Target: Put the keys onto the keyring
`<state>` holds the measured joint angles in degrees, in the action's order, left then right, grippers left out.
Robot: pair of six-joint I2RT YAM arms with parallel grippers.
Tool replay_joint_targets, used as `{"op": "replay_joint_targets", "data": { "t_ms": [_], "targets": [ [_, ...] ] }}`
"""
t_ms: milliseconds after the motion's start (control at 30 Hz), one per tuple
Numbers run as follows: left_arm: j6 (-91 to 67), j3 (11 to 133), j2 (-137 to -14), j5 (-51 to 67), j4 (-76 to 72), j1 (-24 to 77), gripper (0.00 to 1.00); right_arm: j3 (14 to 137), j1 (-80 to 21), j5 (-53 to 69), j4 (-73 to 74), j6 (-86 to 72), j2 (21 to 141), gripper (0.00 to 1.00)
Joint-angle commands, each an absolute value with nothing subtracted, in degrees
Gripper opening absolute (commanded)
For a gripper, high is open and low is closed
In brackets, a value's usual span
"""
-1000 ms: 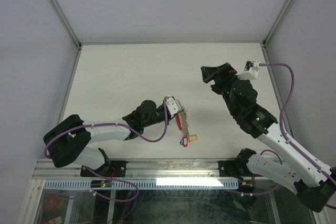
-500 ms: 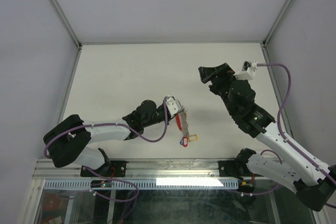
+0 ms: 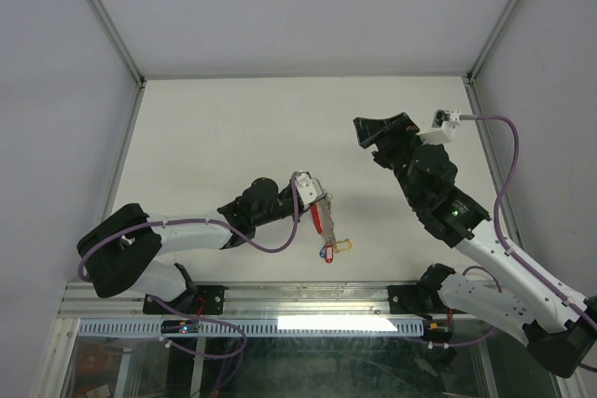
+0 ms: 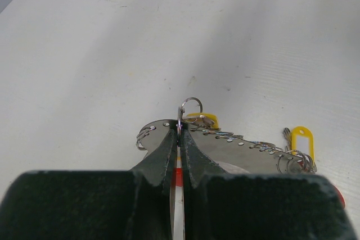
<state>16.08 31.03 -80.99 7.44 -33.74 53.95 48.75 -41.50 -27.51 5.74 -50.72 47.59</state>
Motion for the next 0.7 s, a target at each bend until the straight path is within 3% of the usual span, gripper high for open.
{"op": "replay_joint_targets", "data": {
  "t_ms": [0, 167, 300, 500, 667],
  "targets": [
    [16.80, 32.93, -79.74, 8.23, -35.40, 53.99, 0.00, 51.03, -41.70, -27.93, 4.91, -50.87, 48.33, 0.84],
    [16.70, 32.69, -79.91, 8.49, -35.74, 53.97, 0.00, 48.73, -41.66, -29.58, 3.64, -46.15, 46.17, 0.84],
    [16.65, 32.83, -80.20, 9.54, -35.87, 53.98, 0.00, 47.05, -41.66, -31.24, 8.98, -31.03, 43.61, 0.83],
    [16.87, 31.64, -79.20, 12.04, -37.28, 53.97, 0.00, 43.71, -41.66, -20.55, 17.08, -14.78, 39.24, 0.81],
    [16.83, 30.63, -78.14, 14.38, -38.50, 53.96, 0.00, 43.42, -41.09, -13.49, 24.23, -13.19, 40.41, 0.71]
  ]
}}
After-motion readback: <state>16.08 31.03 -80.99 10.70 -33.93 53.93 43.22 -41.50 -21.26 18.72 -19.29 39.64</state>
